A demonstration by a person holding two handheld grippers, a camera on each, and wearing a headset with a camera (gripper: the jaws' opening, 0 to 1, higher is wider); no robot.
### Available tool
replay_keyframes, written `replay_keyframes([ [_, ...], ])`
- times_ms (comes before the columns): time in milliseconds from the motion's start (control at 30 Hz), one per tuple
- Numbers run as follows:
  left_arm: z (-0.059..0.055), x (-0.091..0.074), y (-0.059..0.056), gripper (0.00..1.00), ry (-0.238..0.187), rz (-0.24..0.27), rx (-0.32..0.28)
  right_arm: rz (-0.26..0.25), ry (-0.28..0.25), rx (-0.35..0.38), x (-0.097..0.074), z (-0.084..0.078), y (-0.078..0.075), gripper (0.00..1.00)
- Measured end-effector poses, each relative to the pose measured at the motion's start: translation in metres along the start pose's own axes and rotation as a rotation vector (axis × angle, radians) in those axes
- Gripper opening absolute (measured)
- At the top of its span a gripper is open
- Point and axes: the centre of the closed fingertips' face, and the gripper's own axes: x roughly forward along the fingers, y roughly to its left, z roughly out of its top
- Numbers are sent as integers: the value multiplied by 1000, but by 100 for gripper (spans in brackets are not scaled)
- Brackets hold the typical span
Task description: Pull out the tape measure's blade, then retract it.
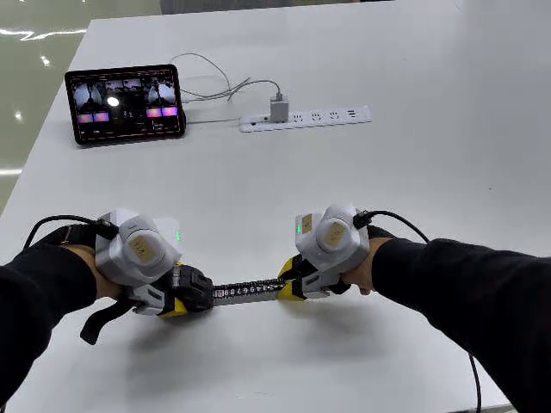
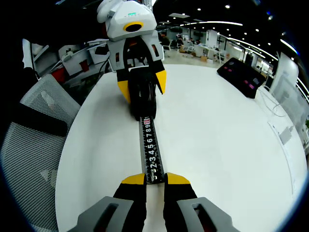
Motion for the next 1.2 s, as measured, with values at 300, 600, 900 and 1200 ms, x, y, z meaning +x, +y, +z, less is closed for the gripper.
replay_keyframes([
  [300, -1, 0, 0, 33, 2, 1, -1, -2, 6, 4, -5, -5, -1, 8],
  [600, -1, 1, 1, 33, 3, 1, 0, -8, 11, 2, -9, -9, -2, 8],
  [900, -1, 1, 1, 33, 4, 1, 0, -15, 15, 7, -12, -13, -3, 8],
  [1200, -1, 0, -1, 33, 5, 1, 3, -18, 20, 6, -17, -19, -2, 8],
])
